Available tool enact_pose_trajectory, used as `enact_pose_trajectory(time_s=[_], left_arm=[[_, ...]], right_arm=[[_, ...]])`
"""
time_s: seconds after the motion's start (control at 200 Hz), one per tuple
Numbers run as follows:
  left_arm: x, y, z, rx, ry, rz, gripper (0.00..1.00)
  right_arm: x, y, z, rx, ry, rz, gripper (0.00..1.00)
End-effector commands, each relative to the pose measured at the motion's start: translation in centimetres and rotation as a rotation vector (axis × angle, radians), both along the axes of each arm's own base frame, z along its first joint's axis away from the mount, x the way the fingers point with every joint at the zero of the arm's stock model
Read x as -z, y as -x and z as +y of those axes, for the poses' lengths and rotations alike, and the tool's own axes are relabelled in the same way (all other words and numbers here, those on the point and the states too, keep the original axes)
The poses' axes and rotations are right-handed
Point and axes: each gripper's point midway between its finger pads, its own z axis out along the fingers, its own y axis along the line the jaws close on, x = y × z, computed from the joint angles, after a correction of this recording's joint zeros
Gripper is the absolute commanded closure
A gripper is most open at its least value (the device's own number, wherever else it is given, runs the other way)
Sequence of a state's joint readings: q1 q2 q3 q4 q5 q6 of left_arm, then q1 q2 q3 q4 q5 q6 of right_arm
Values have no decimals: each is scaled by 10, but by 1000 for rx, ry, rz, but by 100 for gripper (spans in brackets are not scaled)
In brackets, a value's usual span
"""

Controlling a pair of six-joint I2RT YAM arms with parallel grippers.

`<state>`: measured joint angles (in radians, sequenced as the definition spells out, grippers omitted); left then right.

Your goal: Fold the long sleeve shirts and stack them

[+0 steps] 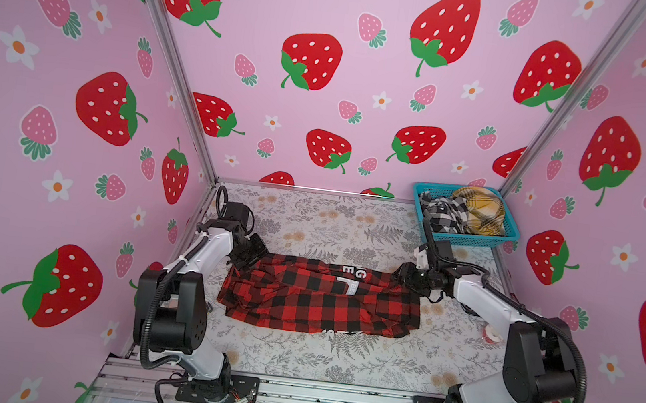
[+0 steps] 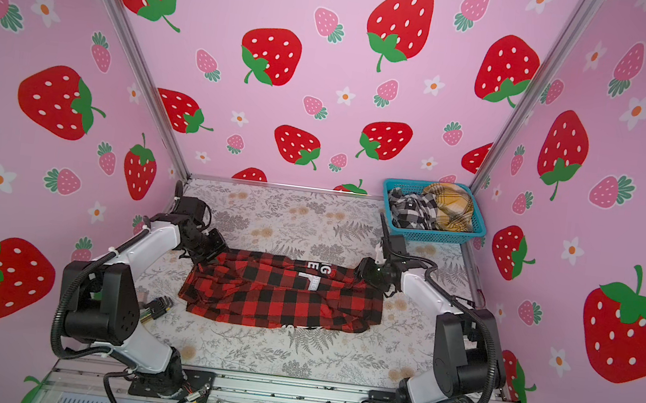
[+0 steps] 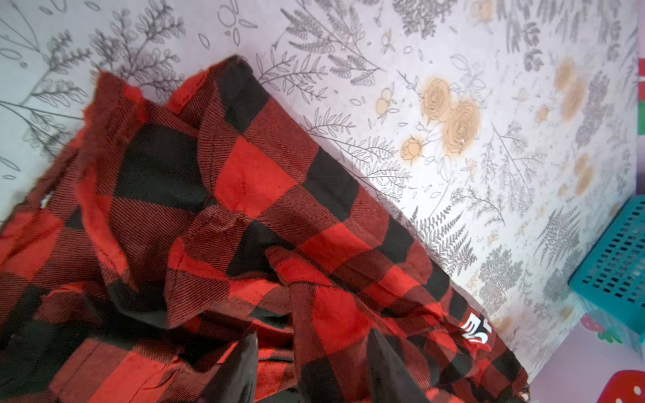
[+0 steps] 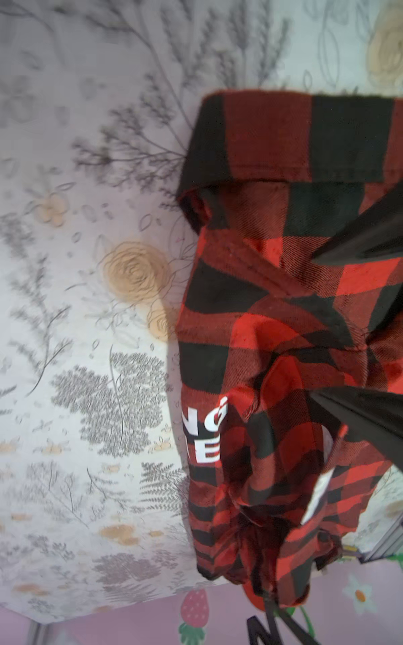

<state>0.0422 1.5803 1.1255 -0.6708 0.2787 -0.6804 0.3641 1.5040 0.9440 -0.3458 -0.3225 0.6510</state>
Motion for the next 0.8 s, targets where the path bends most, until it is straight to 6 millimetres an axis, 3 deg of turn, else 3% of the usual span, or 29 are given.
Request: enact_pose_trajectory(time_s=[0.0,0.105,0.265,0.37,0.48,0.575,0.665,0.795], left_arm=[[17,9,-5,-14,42,54,47],[28,5,-12,-35,97,65,46],[35,-7,-15,-66,131,52,47],[38,-12,-17,-66,139,55,56],[41,-12,-22,-56,168,68,77],[26,-8,-22,-27,153,55,100],[-5,4,-12,25,58,33,100],[-43,38,-4,126,-106,39,100]], right_arm=[[-28,-3,5,-62,12,-98,51],[-38,-8,17,-90,-25,-131,58],[-29,-15,38,-125,-36,-120,64],[-16,-18,45,-129,-24,-104,67],[3,-18,43,-121,10,-72,76],[21,-14,37,-109,57,-33,84],[35,-5,33,-106,70,5,88],[51,9,30,-111,75,36,90]])
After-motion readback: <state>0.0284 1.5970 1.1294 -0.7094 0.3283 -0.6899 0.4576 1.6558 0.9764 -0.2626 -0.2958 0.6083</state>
